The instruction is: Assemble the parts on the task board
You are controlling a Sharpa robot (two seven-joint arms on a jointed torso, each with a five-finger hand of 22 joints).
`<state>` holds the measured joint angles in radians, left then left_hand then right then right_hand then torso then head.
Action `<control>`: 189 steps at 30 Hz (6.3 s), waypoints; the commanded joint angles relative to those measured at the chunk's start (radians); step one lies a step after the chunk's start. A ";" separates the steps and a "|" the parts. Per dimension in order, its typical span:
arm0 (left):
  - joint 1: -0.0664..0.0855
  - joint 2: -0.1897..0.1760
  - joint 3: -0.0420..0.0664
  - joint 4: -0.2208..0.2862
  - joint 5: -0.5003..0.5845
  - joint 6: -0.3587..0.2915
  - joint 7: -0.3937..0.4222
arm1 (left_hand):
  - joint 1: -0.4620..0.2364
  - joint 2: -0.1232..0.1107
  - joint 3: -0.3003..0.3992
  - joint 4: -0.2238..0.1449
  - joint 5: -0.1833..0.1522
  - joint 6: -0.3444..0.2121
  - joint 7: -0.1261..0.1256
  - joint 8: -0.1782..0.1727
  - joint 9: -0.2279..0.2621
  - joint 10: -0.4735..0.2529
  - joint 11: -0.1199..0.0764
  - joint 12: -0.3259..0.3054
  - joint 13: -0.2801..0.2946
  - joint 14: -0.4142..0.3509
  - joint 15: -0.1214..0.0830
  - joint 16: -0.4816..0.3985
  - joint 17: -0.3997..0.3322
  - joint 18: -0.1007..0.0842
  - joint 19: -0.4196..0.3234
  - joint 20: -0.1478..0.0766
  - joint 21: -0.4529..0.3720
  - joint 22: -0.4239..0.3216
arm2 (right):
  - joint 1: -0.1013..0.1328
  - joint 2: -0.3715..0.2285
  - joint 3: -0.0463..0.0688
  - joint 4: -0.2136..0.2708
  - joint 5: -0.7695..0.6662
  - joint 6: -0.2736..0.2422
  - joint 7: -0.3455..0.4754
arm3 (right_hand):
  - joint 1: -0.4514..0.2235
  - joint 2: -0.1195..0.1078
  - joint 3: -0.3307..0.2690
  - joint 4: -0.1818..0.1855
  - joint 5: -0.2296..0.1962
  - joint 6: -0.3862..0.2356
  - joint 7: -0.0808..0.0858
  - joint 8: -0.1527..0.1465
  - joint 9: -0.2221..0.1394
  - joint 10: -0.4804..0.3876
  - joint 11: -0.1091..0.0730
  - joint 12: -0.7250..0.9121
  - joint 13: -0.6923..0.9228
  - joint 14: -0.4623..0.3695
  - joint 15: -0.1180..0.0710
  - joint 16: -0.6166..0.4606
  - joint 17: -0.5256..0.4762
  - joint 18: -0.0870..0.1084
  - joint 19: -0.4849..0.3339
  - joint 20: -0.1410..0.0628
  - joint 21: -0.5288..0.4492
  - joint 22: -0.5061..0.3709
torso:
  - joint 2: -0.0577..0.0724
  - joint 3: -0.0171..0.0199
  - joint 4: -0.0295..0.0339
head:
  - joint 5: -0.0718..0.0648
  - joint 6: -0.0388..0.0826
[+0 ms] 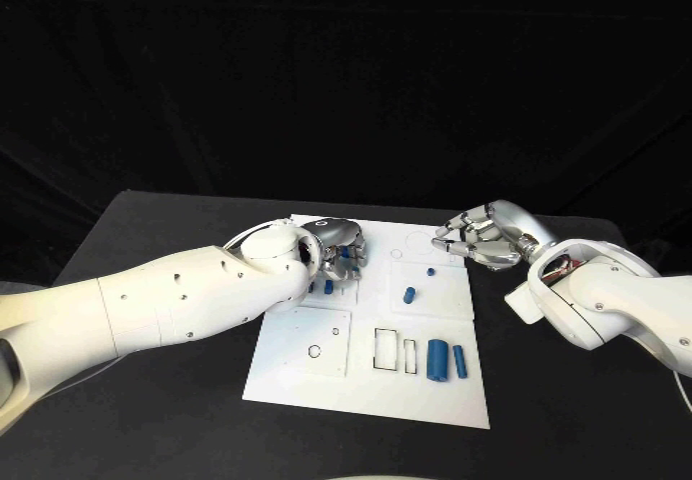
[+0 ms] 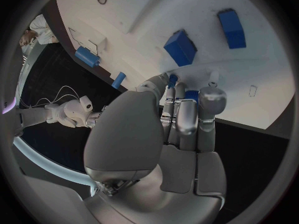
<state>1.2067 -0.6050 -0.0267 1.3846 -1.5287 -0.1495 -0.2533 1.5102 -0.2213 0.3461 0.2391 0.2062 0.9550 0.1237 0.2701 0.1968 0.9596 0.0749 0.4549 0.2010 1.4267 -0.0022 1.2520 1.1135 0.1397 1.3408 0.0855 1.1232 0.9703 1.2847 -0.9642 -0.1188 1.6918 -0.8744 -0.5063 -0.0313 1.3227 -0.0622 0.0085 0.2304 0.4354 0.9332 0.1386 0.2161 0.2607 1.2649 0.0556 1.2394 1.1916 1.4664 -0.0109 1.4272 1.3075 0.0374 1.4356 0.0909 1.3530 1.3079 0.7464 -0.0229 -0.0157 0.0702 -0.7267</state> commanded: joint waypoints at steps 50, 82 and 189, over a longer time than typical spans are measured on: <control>0.001 -0.045 0.033 0.062 0.037 -0.036 0.007 | 0.014 0.034 0.145 -0.135 -0.133 0.129 0.000 -0.058 -0.030 0.149 -0.025 -0.018 -0.011 0.037 -0.023 0.068 0.036 -0.043 0.040 -0.017 0.127 0.149 | -0.001 0.001 0.000 -0.003 -0.003 0.000 0.011 | 0.006 0.012 -0.007 0.001 0.006 -0.007 0.001 0.008 0.002 -0.005 0.001 -0.004 0.002 0.054 -0.006 -0.006 0.042 0.020 -0.005 0.000 -0.007 0.105 | -0.002 0.0016 0.0015 | -0.001 0.011; 0.005 -0.155 0.064 0.084 0.117 0.058 -0.005 | -0.023 0.024 0.148 -0.139 -0.137 0.139 -0.001 -0.073 -0.035 0.158 -0.024 -0.037 -0.013 0.035 -0.021 0.066 0.025 -0.044 0.039 -0.015 0.133 0.156 | -0.001 -0.001 0.000 -0.003 -0.003 -0.001 0.011 | 0.006 0.013 -0.007 0.002 0.006 -0.007 0.001 0.008 0.003 -0.006 0.001 -0.005 0.000 0.054 -0.006 -0.007 0.041 0.020 -0.006 0.000 -0.008 0.105 | 0.001 0.0002 -0.0006 | 0.004 0.012; 0.008 -0.289 0.065 0.065 0.994 -0.217 0.272 | -0.100 0.011 0.173 -0.175 -0.135 0.109 0.023 -0.129 -0.071 0.174 -0.004 -0.102 -0.003 -0.116 -0.006 -0.214 -0.367 0.030 -0.164 -0.005 -0.172 -0.212 | -0.002 0.087 -0.003 -0.102 -0.781 0.242 -0.243 | 0.176 -0.086 0.257 -0.049 -0.199 0.109 0.001 -0.096 -0.043 -0.171 0.020 -1.014 -0.953 0.037 0.006 -0.124 -0.095 0.031 -0.018 0.007 -0.083 0.087 | 0.000 -0.0018 -0.0004 | -0.075 0.020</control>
<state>1.2135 -0.8897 0.0376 1.4384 -0.8967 -0.2511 -0.1193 1.4168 -0.2082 0.5221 0.0626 0.0705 1.0568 0.1469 0.1355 0.1272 1.1275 0.0676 0.3589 0.1975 1.3192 -0.0091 1.0554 0.7673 0.1606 1.1882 0.0796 0.9722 0.7818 1.2839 -0.8831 -0.1216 1.5941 -1.4925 -0.3192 -0.2044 1.4992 -0.1389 0.2623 0.1815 0.2372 1.0367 0.1393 0.1255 0.2184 1.0864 0.0731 0.2296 0.2404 1.4664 -0.0109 1.2995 1.2121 0.0692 1.4129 0.0962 1.2663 1.3075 0.7455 -0.0229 -0.0165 0.0045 -0.7065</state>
